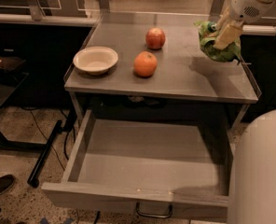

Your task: Place green rice chip bag into top drawer

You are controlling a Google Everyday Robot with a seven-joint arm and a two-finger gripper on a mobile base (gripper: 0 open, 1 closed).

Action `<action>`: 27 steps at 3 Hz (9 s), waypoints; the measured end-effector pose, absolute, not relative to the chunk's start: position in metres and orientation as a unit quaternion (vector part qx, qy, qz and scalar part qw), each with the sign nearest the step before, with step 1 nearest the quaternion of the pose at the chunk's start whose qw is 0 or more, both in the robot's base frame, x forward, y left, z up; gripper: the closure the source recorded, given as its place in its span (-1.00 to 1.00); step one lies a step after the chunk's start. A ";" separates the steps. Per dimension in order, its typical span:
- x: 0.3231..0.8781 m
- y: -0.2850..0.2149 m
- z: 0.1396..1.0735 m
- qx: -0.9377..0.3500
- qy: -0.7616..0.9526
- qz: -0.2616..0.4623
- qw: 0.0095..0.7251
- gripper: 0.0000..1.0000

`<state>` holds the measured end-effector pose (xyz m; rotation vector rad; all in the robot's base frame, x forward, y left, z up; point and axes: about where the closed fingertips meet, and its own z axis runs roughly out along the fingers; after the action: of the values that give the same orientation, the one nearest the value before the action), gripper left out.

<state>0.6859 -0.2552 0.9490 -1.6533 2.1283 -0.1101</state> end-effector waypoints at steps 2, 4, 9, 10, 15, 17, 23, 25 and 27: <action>0.604 -0.253 0.976 -0.607 0.759 -0.022 0.235 1.00; 0.533 -0.267 0.953 -0.597 0.777 -0.011 0.199 1.00; 0.443 -0.201 0.957 -0.623 0.750 0.063 0.215 1.00; 0.417 -0.179 0.925 -0.634 0.737 0.108 0.207 1.00; 0.424 -0.115 0.806 -0.669 0.696 0.206 0.160 1.00; 0.434 -0.100 0.769 -0.680 0.678 0.218 0.171 1.00; 0.447 -0.119 0.704 -0.661 0.693 0.244 0.149 0.96; 0.447 -0.119 0.704 -0.661 0.693 0.244 0.148 0.05; 0.447 -0.119 0.704 -0.661 0.693 0.244 0.148 -0.89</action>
Offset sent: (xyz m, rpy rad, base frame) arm -0.1777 0.0000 0.0242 0.0601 0.0333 0.0403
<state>0.4466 -0.1188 0.7037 -1.9018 1.9939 0.7025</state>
